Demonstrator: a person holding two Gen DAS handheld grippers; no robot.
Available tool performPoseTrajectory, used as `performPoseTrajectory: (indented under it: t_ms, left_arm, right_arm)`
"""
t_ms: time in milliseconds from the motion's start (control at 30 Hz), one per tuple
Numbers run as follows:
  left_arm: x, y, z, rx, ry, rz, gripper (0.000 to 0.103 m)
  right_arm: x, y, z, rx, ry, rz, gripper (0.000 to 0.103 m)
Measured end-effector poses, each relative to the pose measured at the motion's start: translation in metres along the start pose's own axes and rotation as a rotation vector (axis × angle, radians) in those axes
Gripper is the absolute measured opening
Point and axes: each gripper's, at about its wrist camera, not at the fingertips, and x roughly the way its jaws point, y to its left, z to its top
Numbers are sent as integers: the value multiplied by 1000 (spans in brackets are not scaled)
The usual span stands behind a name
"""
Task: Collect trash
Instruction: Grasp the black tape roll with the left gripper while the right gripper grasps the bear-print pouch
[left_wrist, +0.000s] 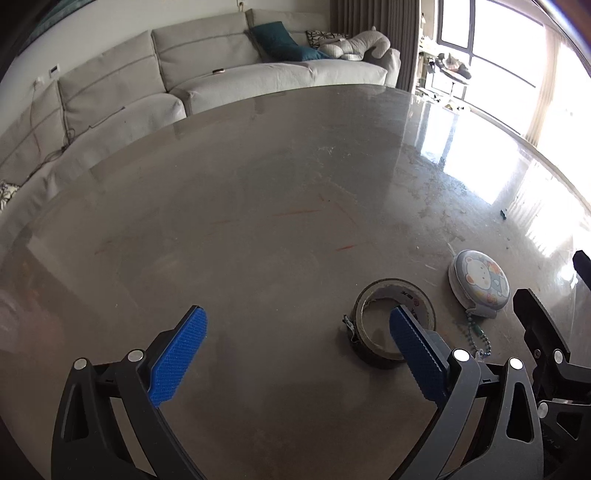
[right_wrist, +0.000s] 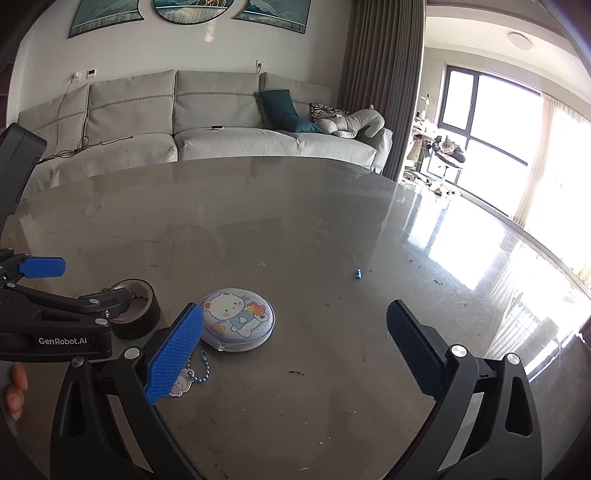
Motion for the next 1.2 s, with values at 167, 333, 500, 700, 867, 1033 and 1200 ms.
performPoseTrajectory:
  t_ms: [167,333,500,700,867,1033,1200]
  left_arm:
    - [2,3,-2,-12,6,-40,73]
    - [-4,-16,-6,72,-12,-68,15]
    - [-9,-16,-5,67,-22,-66,10]
    - [-26,-11,2,72,-72,-49,11]
    - [-34,-11,9,81,-100,-22,11]
    - [-35,-15,12,92,-121,4,11]
    - [-28,-14,14,85,-103,0,11]
  right_arm:
    - [1,-1,0,26,-3,23,99]
    - [3,-3,1,45,-2,30,99]
    - [6,-2,0,58,15,45,99]
    - [11,1,3,66,38,63,99]
    - [25,4,8,48,121,76,99]
    - [33,4,7,70,178,109,99]
    - [45,10,11,67,231,143,99]
